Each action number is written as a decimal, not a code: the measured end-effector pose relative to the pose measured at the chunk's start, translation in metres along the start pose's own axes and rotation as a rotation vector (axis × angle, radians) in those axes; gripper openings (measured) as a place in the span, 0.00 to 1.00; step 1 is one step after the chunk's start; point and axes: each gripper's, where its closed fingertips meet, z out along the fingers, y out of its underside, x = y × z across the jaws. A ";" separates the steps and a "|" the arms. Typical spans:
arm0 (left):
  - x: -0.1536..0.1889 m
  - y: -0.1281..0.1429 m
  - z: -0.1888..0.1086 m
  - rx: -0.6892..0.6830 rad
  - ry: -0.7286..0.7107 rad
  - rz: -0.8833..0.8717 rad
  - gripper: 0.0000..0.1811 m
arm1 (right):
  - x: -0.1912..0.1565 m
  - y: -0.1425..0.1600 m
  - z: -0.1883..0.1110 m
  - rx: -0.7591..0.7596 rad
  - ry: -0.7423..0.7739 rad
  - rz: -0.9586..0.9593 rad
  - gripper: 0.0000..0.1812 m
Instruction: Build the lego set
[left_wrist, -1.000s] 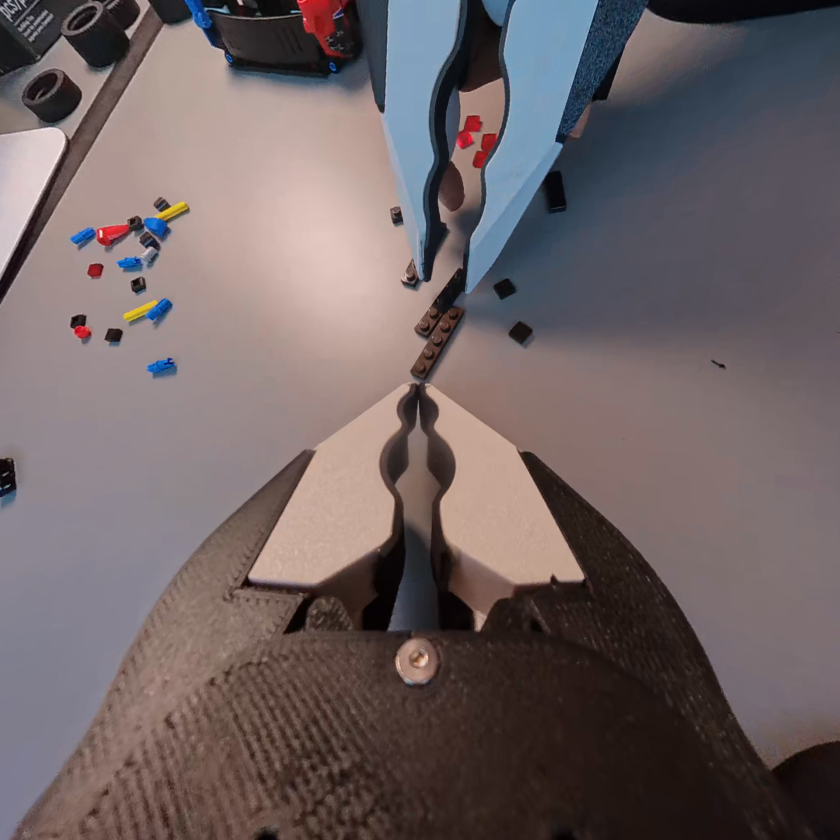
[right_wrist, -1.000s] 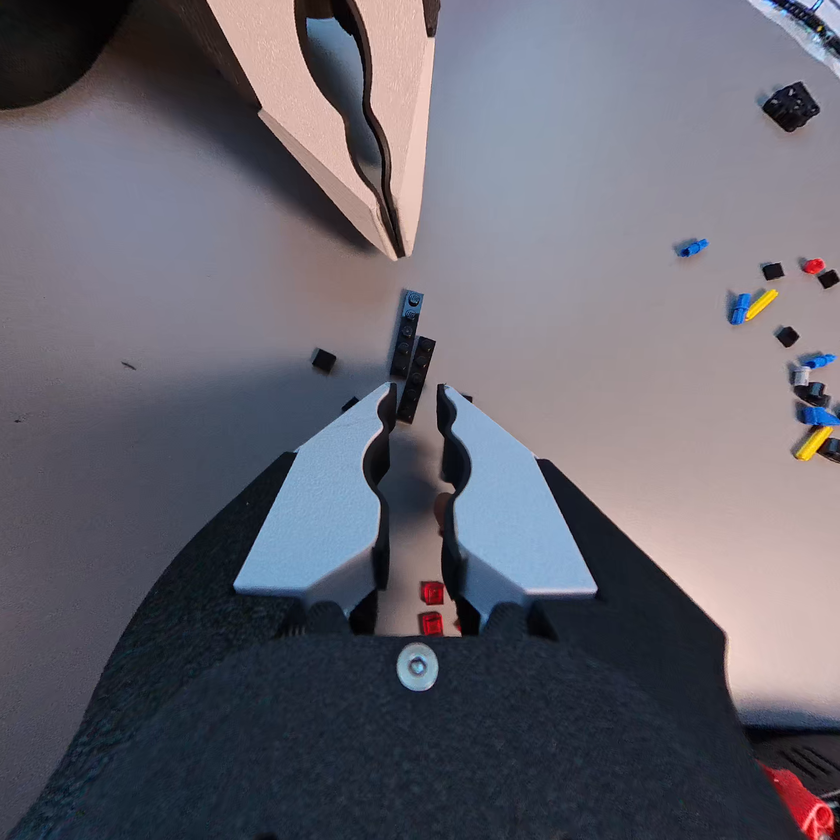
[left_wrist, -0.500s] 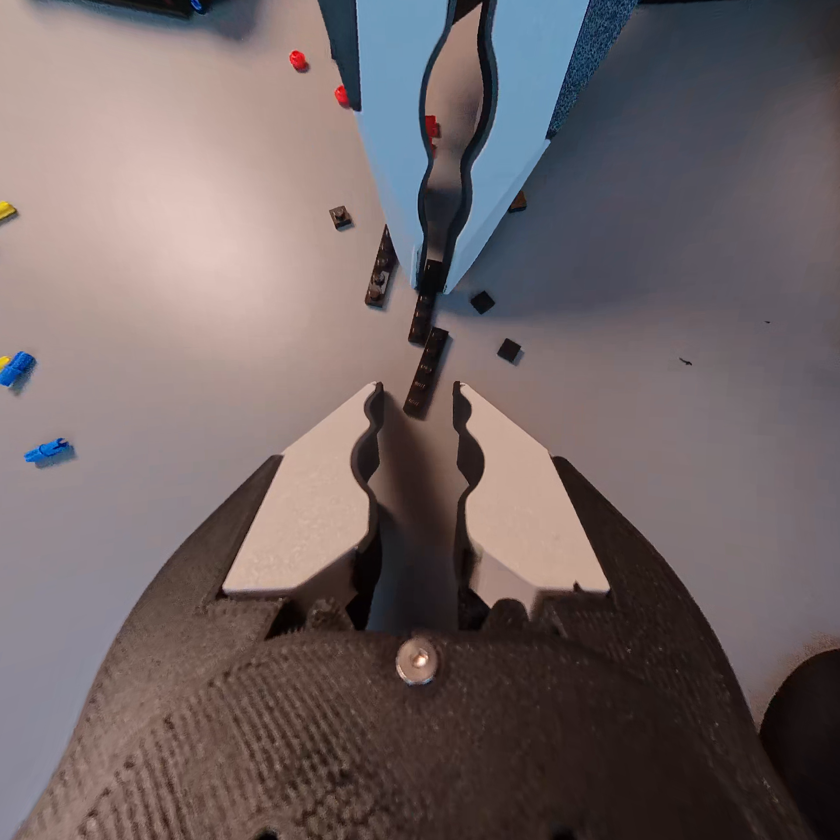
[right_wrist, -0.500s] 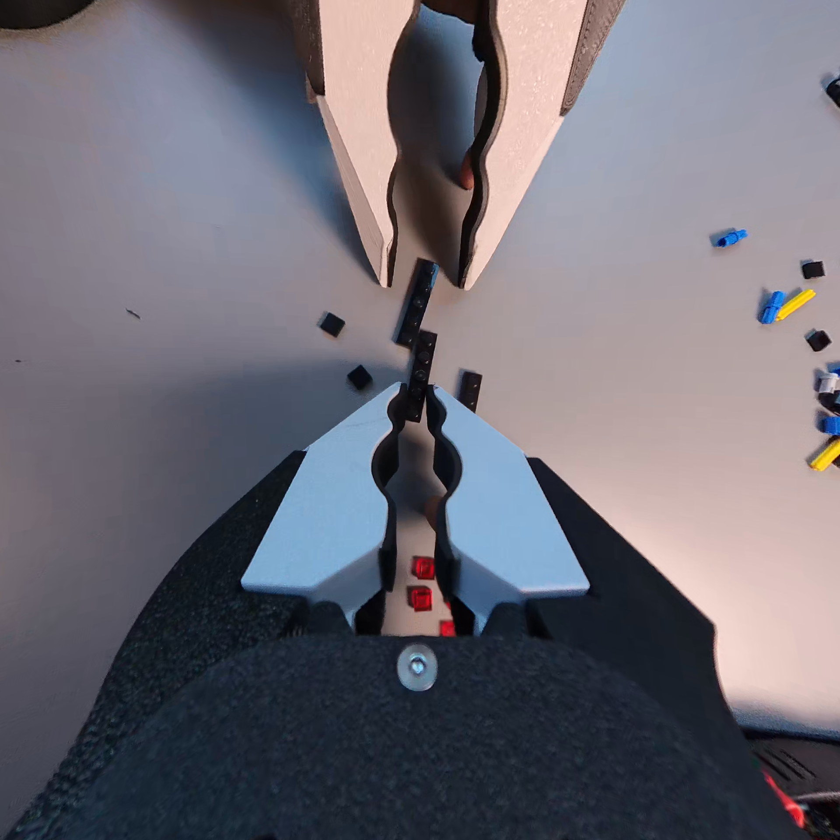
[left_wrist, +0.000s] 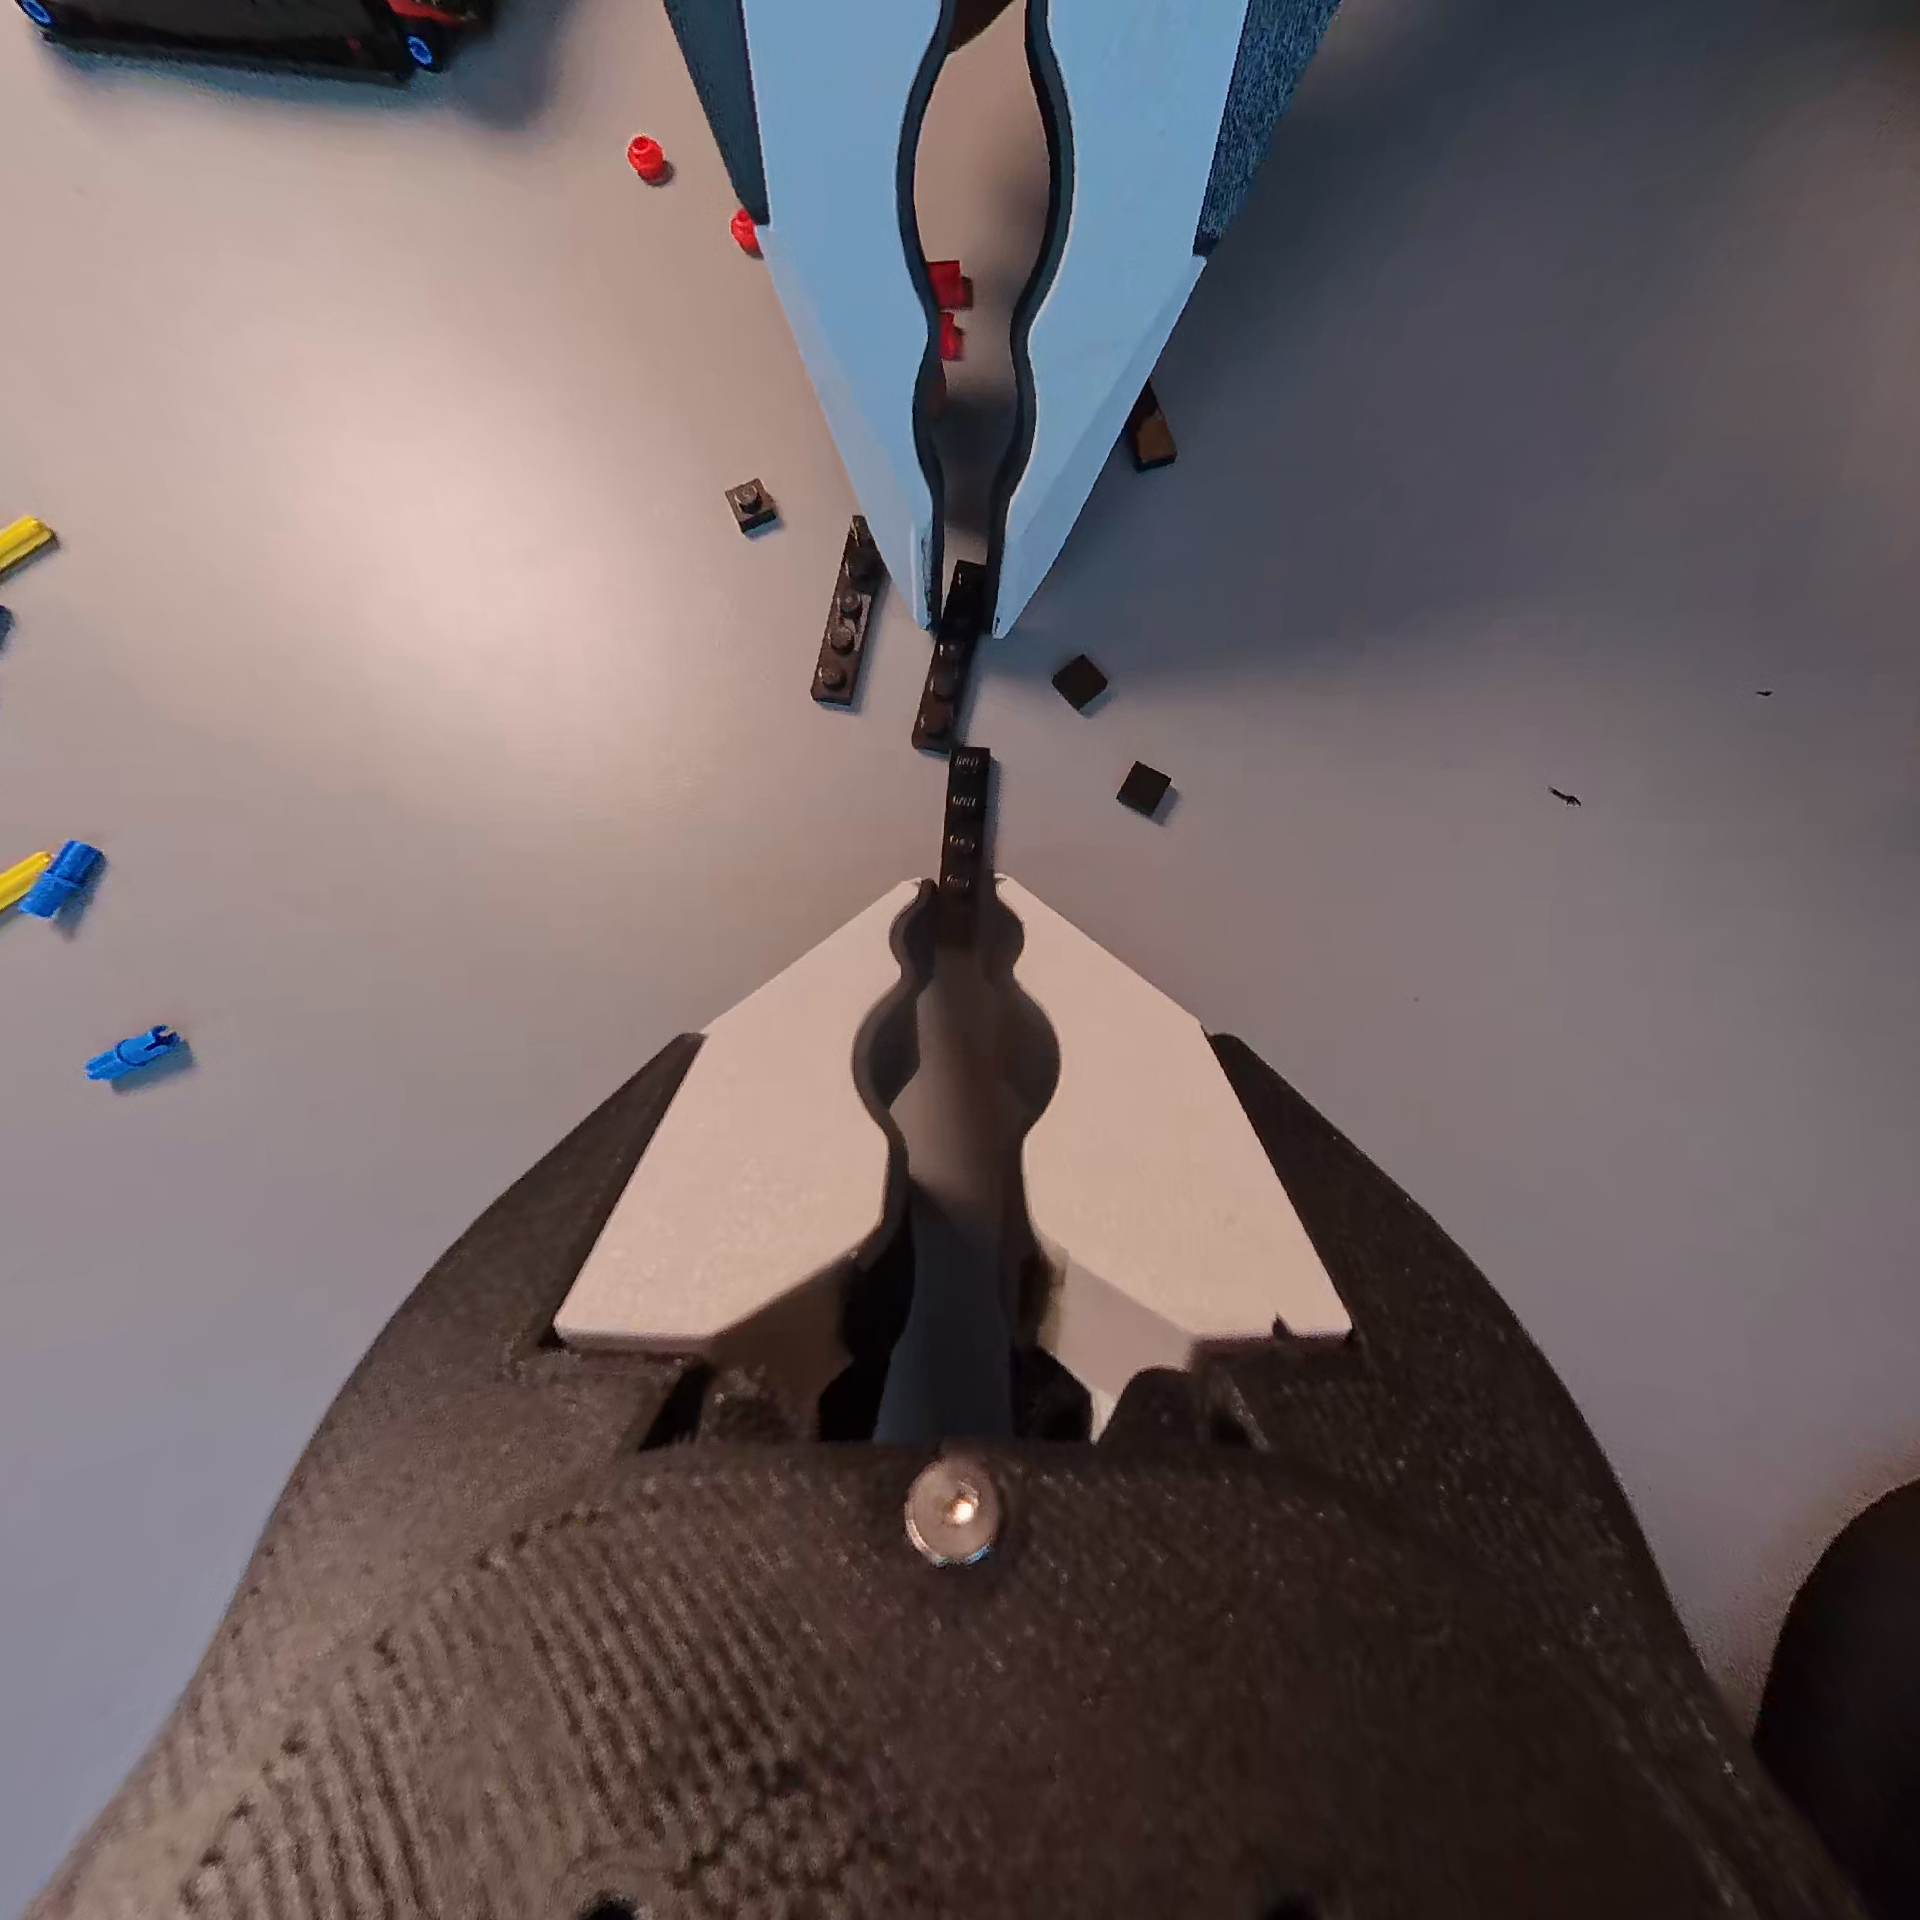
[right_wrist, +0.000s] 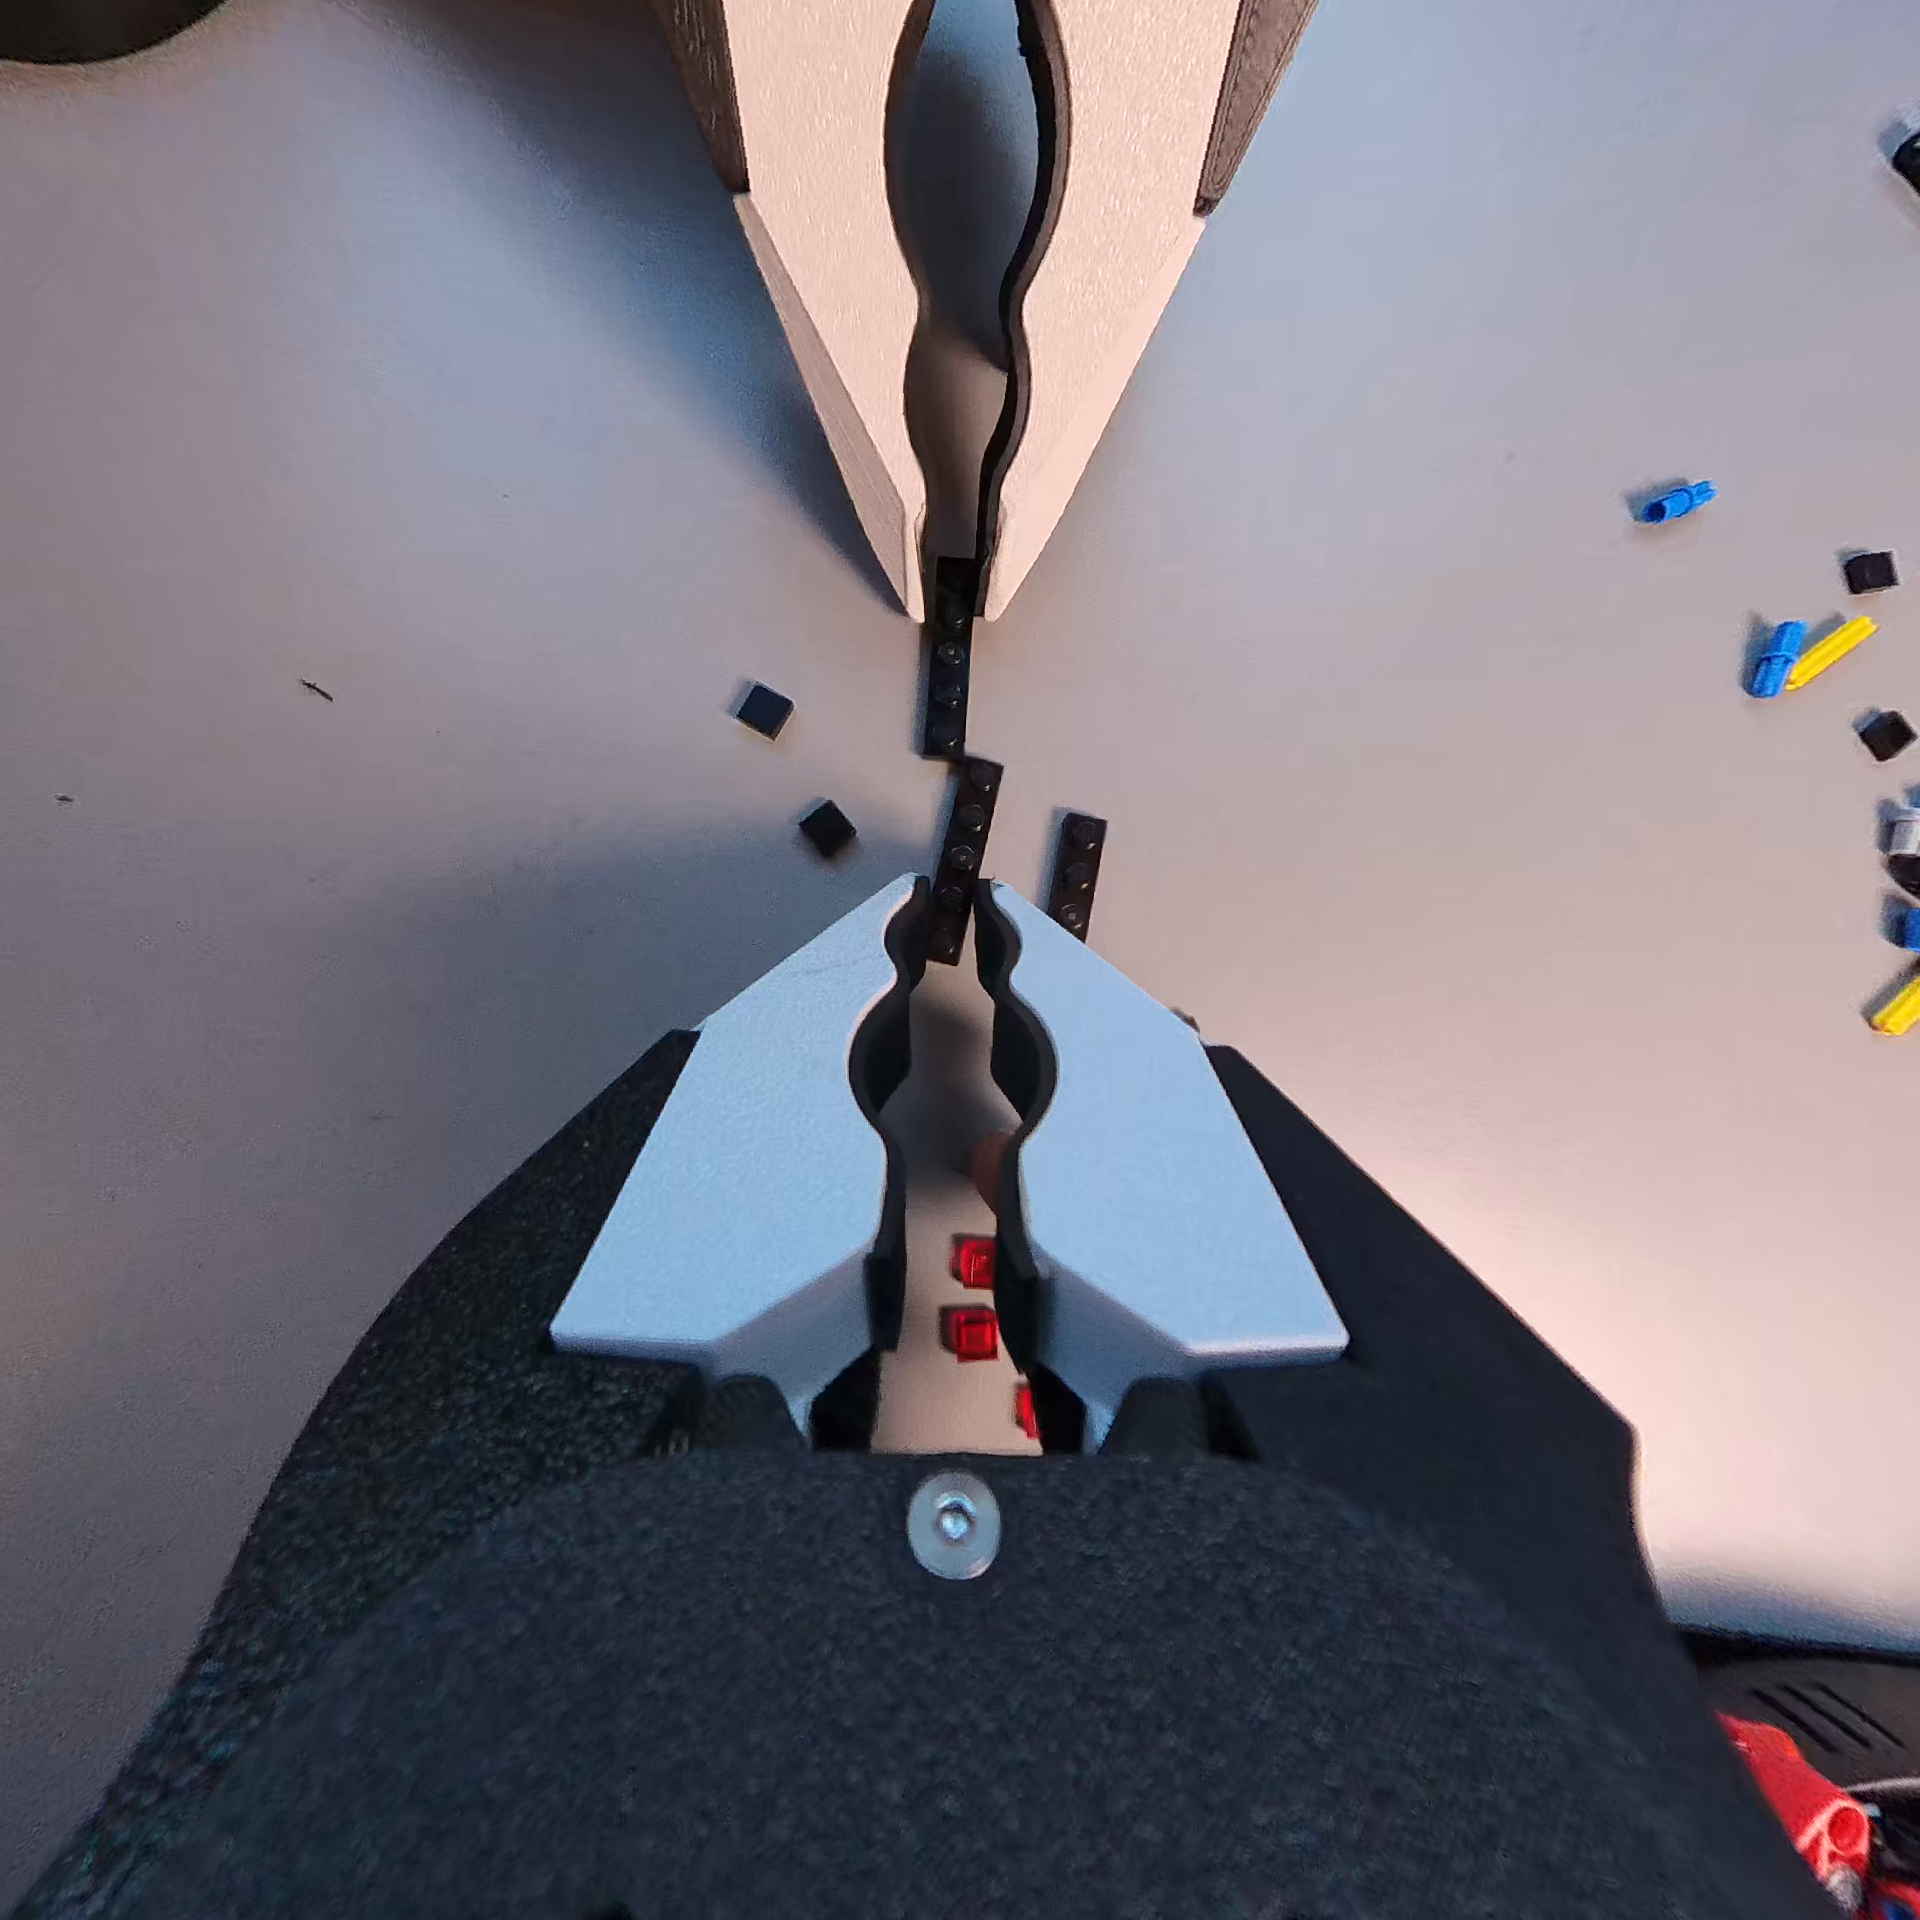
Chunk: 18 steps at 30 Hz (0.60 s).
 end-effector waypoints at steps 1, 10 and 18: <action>0.000 0.000 -0.001 0.006 0.002 0.003 0.03 | 0.000 0.001 -0.001 -0.001 -0.001 0.000 0.03; 0.000 -0.010 -0.013 0.070 0.048 -0.021 0.03 | -0.004 0.001 -0.001 -0.003 -0.027 -0.026 0.03; 0.003 -0.012 -0.002 0.040 0.070 -0.026 0.03 | -0.010 -0.007 0.004 0.010 -0.051 -0.092 0.03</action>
